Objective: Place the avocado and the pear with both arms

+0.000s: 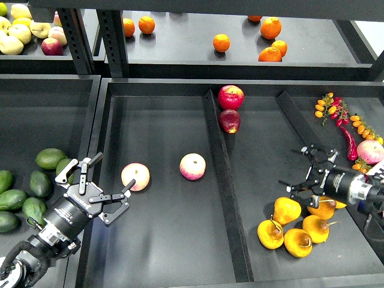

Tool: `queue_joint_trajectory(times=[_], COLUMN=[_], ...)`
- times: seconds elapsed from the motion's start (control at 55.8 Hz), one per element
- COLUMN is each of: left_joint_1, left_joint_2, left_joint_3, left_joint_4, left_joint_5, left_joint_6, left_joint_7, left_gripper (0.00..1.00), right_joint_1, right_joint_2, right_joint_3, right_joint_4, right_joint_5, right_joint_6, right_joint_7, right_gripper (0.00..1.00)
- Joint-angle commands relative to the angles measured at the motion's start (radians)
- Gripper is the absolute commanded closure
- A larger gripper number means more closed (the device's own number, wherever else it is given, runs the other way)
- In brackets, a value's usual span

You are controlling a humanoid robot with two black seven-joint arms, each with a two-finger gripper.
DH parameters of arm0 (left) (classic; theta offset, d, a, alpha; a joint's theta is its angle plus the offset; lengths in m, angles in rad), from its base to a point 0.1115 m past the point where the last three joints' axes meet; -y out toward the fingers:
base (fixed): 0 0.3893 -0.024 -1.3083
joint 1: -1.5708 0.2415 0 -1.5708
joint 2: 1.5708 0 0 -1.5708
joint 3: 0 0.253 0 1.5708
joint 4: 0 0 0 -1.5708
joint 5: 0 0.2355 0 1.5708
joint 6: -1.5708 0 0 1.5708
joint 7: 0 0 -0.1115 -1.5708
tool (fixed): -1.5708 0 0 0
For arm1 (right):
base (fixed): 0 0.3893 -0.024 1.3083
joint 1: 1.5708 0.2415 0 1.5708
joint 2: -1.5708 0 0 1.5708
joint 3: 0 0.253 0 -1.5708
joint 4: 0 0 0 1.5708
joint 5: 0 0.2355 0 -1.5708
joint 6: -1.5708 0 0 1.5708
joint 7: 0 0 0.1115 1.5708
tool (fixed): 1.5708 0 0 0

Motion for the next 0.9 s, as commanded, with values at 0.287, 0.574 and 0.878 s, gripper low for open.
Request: queue_joint_trajectory(times=[0.287, 0.574, 0.878], left_joint_1=[-0.013, -0.024, -0.035], left_joint_2=[0.0, 0.0, 0.0], left_joint_3=[0.0, -0.011, -0.011], left_joint_4=[0.001, -0.001, -0.004], left_joint_5=[0.0, 0.0, -0.012], left_joint_6=[0.0, 0.0, 0.0], left_joint_7=[0.0, 0.0, -0.073], left_gripper=[0.01, 0.01, 0.01], right_joint_1=[0.05, 0.06, 0.04], right_joint_2=[0.335, 0.528, 0.558], right_joint_3=[0.299, 0.411, 0.483], right_joint_4=[-0.12, -0.174, -0.155], right_joint_5=[0.001, 0.001, -0.004], right_joint_6=[-0.029, -0.027, -0.024], right_joint_7=[0.0, 0.0, 0.0], right_gripper=[0.01, 0.0, 0.0])
